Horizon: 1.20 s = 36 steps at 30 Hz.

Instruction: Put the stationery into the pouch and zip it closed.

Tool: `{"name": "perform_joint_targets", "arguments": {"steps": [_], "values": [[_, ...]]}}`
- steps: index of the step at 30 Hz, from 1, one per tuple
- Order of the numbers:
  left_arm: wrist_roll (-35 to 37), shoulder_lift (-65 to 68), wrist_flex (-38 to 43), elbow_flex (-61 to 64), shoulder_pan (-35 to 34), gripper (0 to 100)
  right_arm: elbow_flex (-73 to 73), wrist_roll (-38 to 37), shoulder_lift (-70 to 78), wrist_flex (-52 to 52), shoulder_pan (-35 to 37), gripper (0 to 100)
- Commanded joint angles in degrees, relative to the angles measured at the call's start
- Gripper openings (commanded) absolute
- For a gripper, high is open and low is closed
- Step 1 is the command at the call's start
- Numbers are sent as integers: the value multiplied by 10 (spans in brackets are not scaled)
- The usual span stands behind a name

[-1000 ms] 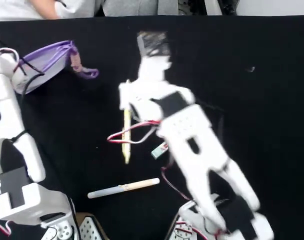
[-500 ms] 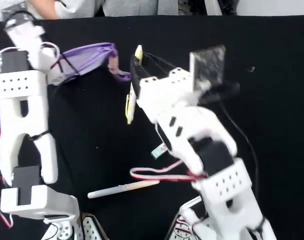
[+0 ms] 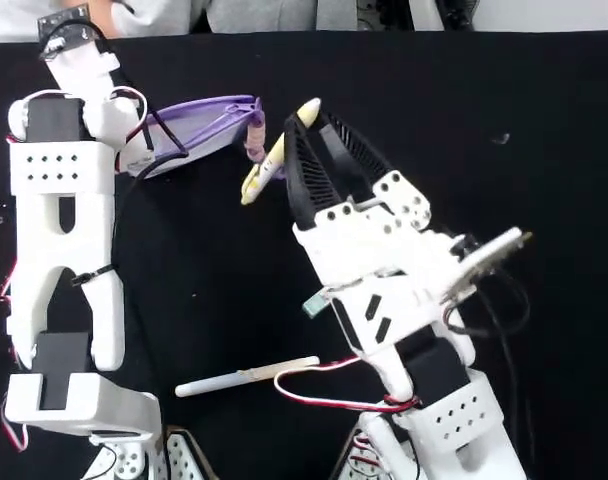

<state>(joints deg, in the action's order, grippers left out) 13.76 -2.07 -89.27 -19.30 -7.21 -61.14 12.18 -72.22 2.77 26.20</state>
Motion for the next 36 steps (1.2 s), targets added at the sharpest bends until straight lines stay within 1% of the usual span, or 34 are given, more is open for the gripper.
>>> {"name": "perform_joint_targets", "arguments": {"steps": [1, 4, 7, 11, 13, 16, 19, 23, 27, 36], "values": [[5, -4, 20, 5, 9, 29, 4, -6, -14, 55, 3, 11], [5, -4, 35, 22, 9, 29, 5, -7, -14, 91, 31, 11], [6, -4, 40, 27, 9, 29, 5, -8, -12, 102, 62, 11], [5, -4, 36, 27, 9, 29, 12, -9, 15, 125, 68, 11], [5, -4, 36, 27, 9, 29, 17, -13, 51, 162, 66, 11], [5, -4, 36, 27, 9, 29, 30, -55, 127, 225, 68, 11], [5, -4, 36, 27, 9, 29, 45, -76, 204, 291, 68, 11], [5, -4, 35, 27, 9, 29, 71, -95, 276, 345, 68, 11], [4, -4, 35, 28, 8, 29, 100, -101, 311, 368, 68, 11], [4, -5, 39, 37, 8, 29, 118, -101, 327, 367, 68, 11]]}}
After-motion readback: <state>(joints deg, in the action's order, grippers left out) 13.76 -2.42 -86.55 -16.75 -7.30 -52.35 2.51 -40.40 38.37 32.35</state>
